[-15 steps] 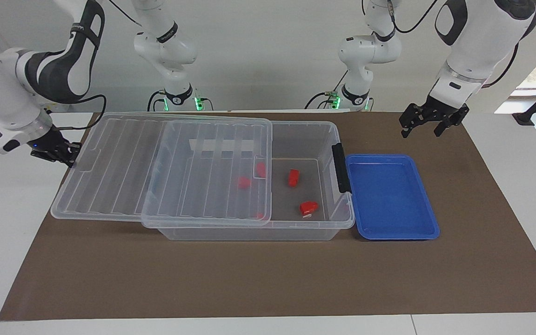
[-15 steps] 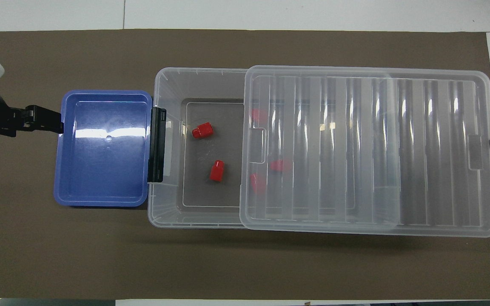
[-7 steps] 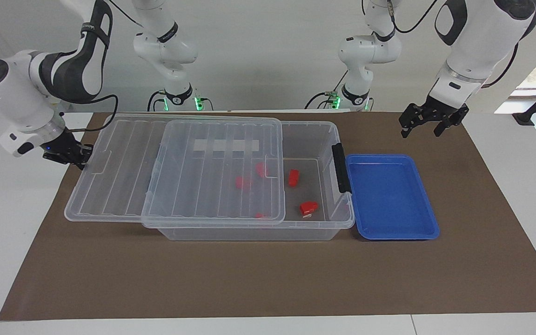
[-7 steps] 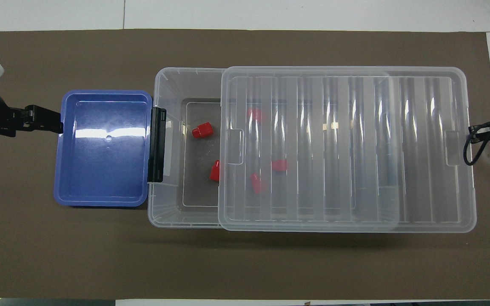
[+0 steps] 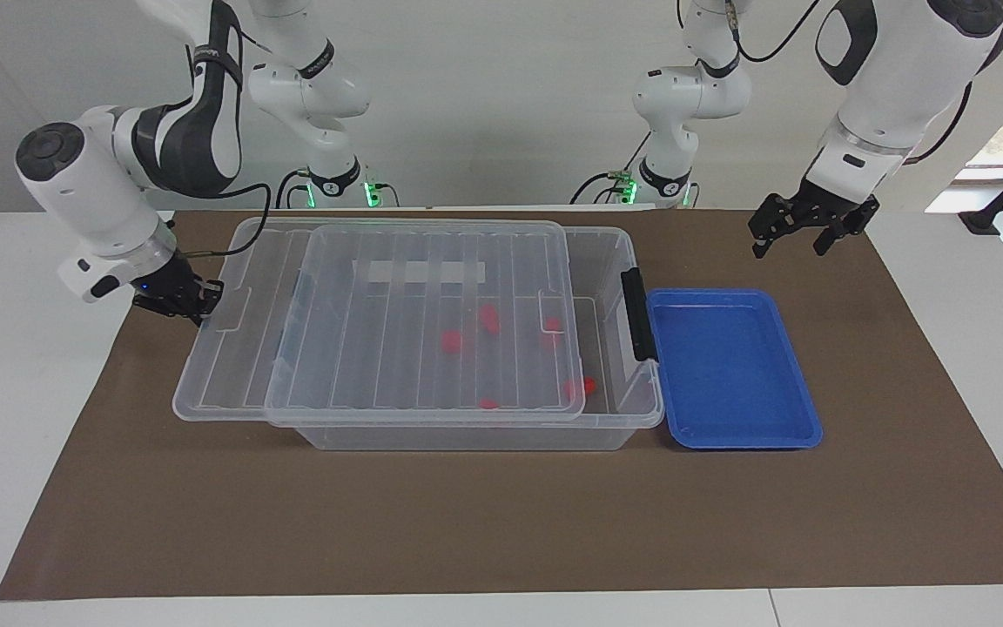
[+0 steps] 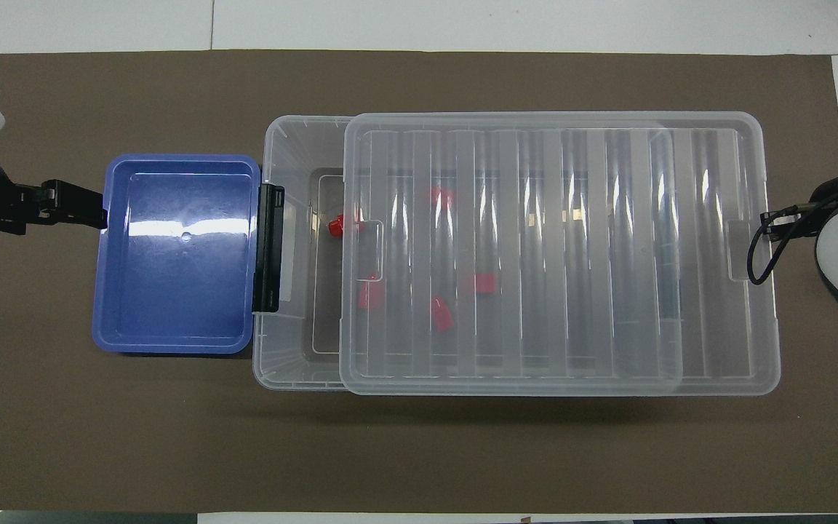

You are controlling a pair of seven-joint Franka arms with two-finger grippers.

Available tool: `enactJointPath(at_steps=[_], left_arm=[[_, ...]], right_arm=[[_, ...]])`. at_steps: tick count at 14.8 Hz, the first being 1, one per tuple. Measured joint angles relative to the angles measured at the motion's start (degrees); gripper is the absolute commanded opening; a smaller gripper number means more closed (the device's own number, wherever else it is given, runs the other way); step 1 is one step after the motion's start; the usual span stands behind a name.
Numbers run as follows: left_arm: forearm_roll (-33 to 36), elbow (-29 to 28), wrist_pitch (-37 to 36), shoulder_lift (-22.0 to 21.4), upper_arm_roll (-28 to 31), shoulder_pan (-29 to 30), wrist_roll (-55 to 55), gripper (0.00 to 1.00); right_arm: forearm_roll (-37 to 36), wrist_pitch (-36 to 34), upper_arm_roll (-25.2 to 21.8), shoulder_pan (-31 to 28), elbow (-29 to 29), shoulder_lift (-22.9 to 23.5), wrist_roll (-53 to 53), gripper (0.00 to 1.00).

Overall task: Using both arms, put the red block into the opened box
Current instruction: 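Push the clear lid closed over the box with the right gripper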

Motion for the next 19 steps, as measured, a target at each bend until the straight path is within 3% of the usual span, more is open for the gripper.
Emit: enactJointPath(at_steps=[19], left_arm=[[0.00, 0.00, -0.01, 0.00, 0.00, 0.00, 0.00, 1.00]], right_arm=[[1.88, 0.29, 0.26, 7.41, -1.22, -1.16, 10.82, 0.00]])
